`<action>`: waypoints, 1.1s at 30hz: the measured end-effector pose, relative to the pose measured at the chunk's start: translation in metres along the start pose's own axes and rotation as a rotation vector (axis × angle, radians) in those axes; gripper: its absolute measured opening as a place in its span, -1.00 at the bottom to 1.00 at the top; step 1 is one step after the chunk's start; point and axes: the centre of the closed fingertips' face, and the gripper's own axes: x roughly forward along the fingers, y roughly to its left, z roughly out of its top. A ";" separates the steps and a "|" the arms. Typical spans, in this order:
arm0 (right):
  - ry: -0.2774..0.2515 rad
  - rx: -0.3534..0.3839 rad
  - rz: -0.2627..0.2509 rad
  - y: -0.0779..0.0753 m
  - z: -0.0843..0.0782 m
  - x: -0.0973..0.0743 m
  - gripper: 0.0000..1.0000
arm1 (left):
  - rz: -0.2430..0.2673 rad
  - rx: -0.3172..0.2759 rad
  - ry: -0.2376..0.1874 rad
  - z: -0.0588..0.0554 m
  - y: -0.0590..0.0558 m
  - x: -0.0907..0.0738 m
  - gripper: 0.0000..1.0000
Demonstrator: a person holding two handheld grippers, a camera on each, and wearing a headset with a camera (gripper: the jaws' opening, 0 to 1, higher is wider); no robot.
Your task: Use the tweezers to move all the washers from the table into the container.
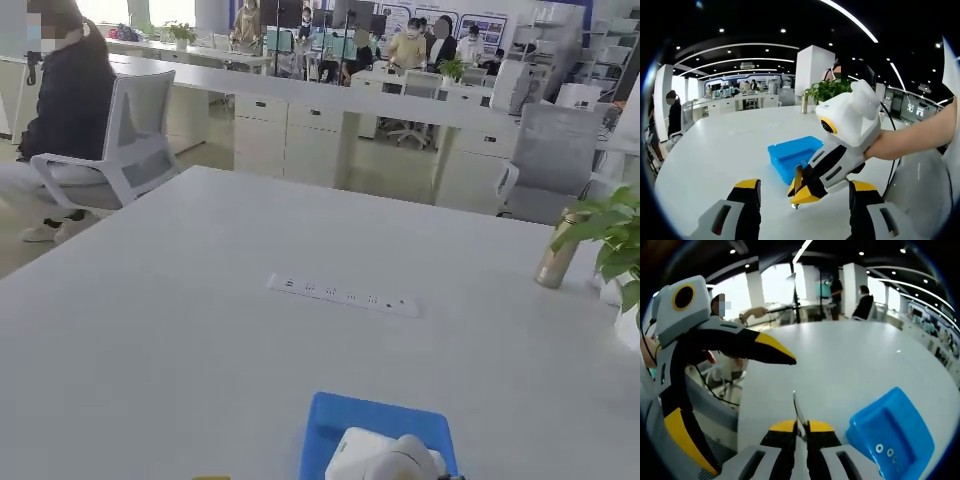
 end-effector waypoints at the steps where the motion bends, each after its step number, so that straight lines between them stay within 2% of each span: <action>1: 0.001 -0.001 0.001 0.000 0.000 0.000 -0.94 | 0.001 -0.007 -0.007 0.001 0.001 -0.001 0.44; 8: -0.009 0.023 0.003 0.000 0.000 -0.002 -0.93 | 0.001 -0.009 -0.011 0.002 0.000 -0.001 0.43; 15: -0.024 0.065 -0.005 -0.004 -0.002 -0.004 -0.94 | -0.023 0.005 -0.008 0.003 -0.006 0.001 0.44; 17: -0.034 0.074 -0.008 -0.003 -0.001 -0.004 -0.94 | -0.025 -0.010 -0.042 0.010 -0.007 0.000 0.44; 19: -0.038 0.072 -0.010 -0.002 -0.001 -0.005 -0.93 | -0.034 -0.067 -0.098 0.018 -0.007 -0.002 0.45; 21: -0.044 0.081 -0.012 -0.003 -0.001 -0.005 -0.93 | -0.030 -0.086 -0.124 0.023 -0.005 -0.004 0.48; 23: -0.051 0.100 -0.013 -0.005 -0.002 -0.007 -0.94 | -0.024 -0.095 -0.132 0.024 -0.003 -0.006 0.49; 26: -0.059 0.131 -0.016 -0.007 -0.003 -0.008 -0.94 | -0.005 -0.085 -0.116 0.021 -0.001 -0.006 0.48; 31: -0.062 0.145 -0.020 -0.007 -0.003 -0.006 -0.94 | -0.006 -0.059 -0.095 0.018 -0.004 -0.004 0.46; 33: -0.067 0.176 -0.013 -0.007 -0.003 -0.006 -0.94 | -0.007 -0.054 -0.093 0.018 -0.004 -0.004 0.46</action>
